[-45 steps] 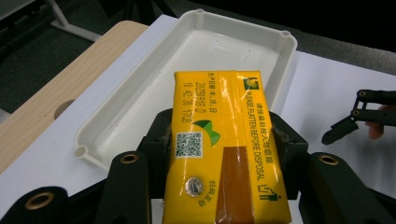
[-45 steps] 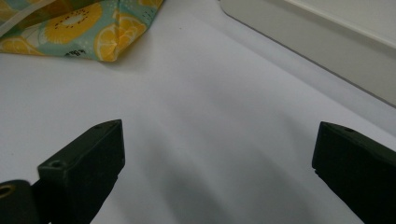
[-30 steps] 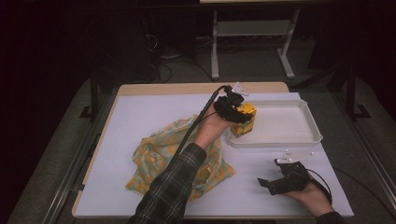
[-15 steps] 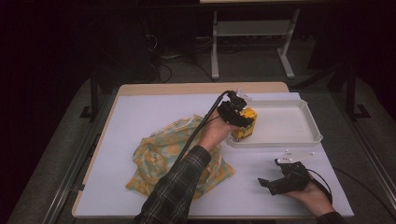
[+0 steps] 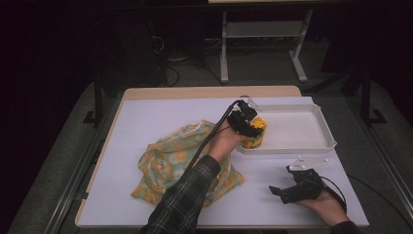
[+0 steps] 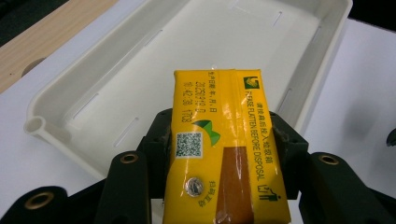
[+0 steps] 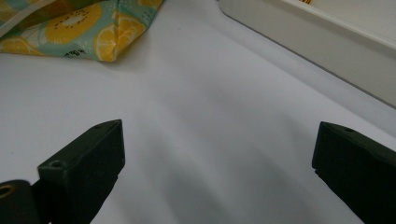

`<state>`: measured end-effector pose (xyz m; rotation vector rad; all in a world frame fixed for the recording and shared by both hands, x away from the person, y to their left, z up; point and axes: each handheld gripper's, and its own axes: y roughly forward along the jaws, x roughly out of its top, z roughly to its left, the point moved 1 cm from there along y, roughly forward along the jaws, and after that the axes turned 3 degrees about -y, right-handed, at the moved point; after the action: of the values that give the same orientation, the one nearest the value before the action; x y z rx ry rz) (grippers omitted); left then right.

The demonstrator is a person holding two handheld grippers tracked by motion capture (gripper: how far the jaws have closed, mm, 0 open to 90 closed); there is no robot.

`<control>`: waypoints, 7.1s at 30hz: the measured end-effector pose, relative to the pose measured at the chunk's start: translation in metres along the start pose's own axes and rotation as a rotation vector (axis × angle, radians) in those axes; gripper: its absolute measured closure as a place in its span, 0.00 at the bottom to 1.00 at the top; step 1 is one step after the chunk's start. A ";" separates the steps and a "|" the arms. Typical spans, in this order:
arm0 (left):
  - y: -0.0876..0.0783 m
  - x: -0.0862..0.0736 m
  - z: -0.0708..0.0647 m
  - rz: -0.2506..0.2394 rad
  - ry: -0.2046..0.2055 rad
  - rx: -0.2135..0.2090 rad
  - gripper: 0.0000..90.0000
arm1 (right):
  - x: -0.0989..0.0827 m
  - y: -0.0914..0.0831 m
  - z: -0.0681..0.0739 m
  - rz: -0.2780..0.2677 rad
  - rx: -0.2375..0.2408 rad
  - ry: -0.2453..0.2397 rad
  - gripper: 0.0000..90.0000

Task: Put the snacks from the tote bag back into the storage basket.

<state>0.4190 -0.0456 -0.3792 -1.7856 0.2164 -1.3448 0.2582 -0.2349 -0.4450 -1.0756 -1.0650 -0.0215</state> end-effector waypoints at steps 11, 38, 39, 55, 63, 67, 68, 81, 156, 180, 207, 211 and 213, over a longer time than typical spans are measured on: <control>0.000 -0.004 -0.002 0.008 0.005 0.002 0.57 | 0.000 -0.001 0.000 -0.003 0.002 0.002 0.02; -0.077 -0.017 0.003 0.011 0.033 -0.070 0.28 | -0.002 -0.003 -0.001 0.006 -0.002 0.007 0.02; -0.081 -0.019 0.003 0.015 0.035 -0.072 0.28 | -0.002 -0.003 -0.001 0.005 -0.001 0.006 0.02; -0.141 -0.065 0.013 0.001 0.020 -0.049 0.28 | 0.001 -0.003 -0.006 0.013 -0.003 0.005 0.02; -0.167 -0.097 0.023 -0.003 -0.009 -0.030 0.28 | 0.006 -0.009 -0.008 0.007 0.009 -0.003 0.11; -0.178 -0.112 0.025 -0.003 -0.026 -0.022 0.28 | 0.011 -0.012 -0.012 0.013 0.020 0.017 0.15; -0.181 -0.115 0.026 -0.008 -0.024 -0.020 0.28 | 0.012 -0.013 -0.013 0.010 0.020 0.018 0.15; -0.211 -0.168 0.028 -0.040 -0.071 0.006 0.27 | 0.037 -0.018 -0.029 -0.023 0.038 0.018 0.58; -0.255 -0.326 0.063 -0.019 -0.296 0.214 0.21 | 0.094 0.046 -0.084 0.006 0.094 -0.064 1.00; -0.252 -0.325 0.064 0.007 -0.301 0.189 0.21 | 0.090 0.032 -0.073 0.022 0.079 -0.068 0.88; -0.251 -0.322 0.061 -0.001 -0.277 0.186 0.21 | 0.051 -0.001 -0.032 0.022 -0.047 -0.023 0.26; -0.251 -0.322 0.062 -0.001 -0.276 0.185 0.21 | 0.044 -0.001 -0.027 0.020 -0.067 -0.013 0.22; -0.250 -0.322 0.061 -0.004 -0.278 0.183 0.21 | 0.041 -0.002 -0.024 0.020 -0.078 -0.002 0.19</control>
<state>0.2558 0.3298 -0.4283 -1.7927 -0.0603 -1.0669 0.2960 -0.2343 -0.4160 -1.1564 -1.0623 -0.0463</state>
